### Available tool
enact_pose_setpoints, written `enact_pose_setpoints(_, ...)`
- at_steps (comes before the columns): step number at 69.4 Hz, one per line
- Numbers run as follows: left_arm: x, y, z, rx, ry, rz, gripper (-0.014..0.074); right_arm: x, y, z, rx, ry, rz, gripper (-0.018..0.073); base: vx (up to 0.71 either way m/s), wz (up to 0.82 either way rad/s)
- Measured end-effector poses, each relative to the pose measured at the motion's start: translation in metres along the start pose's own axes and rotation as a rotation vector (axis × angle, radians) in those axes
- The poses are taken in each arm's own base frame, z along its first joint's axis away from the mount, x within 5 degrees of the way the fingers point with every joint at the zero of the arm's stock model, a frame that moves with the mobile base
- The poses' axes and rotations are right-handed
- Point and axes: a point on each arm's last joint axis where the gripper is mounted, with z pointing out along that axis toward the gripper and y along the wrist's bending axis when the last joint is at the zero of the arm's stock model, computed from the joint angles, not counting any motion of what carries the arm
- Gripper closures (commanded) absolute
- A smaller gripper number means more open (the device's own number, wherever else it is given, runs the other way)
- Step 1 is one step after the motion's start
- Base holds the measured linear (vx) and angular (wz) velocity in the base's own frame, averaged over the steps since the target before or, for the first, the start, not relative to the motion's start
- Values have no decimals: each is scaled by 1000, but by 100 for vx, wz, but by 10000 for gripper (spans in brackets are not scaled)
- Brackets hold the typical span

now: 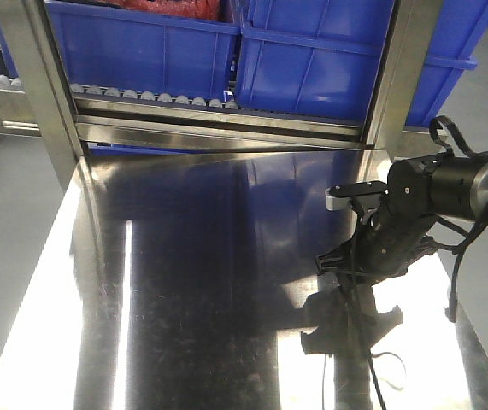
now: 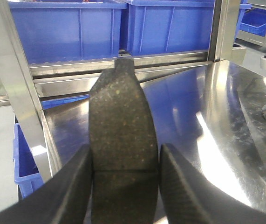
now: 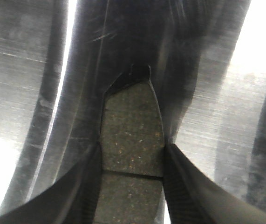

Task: Move and align brake pads A on conveyor
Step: 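Lower the right gripper and close it on the brake pad, then lift the right gripper's brake pad off the table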

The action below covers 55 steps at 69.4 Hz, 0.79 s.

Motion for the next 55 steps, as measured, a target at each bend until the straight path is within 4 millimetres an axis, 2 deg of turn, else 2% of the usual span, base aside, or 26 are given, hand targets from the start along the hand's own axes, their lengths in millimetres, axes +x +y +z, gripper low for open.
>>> enact_pose_setpoints(13,0,0,0,0,0,0,554,0,0,-3,0,-7,-7,552,0,0)
enact_pose_setpoints(23,0,0,0,0,0,0,554,2,0,-19,-3,-59,-11,552,0,0)
enact_pose_setpoints(39,0,0,0,0,0,0,554,21,0,-64,-10,-249,-15,552,0,0)
enact_pose_setpoints(55,0,0,0,0,0,0,554,64,-1,-121,-18,-500,-26,552,0,0)
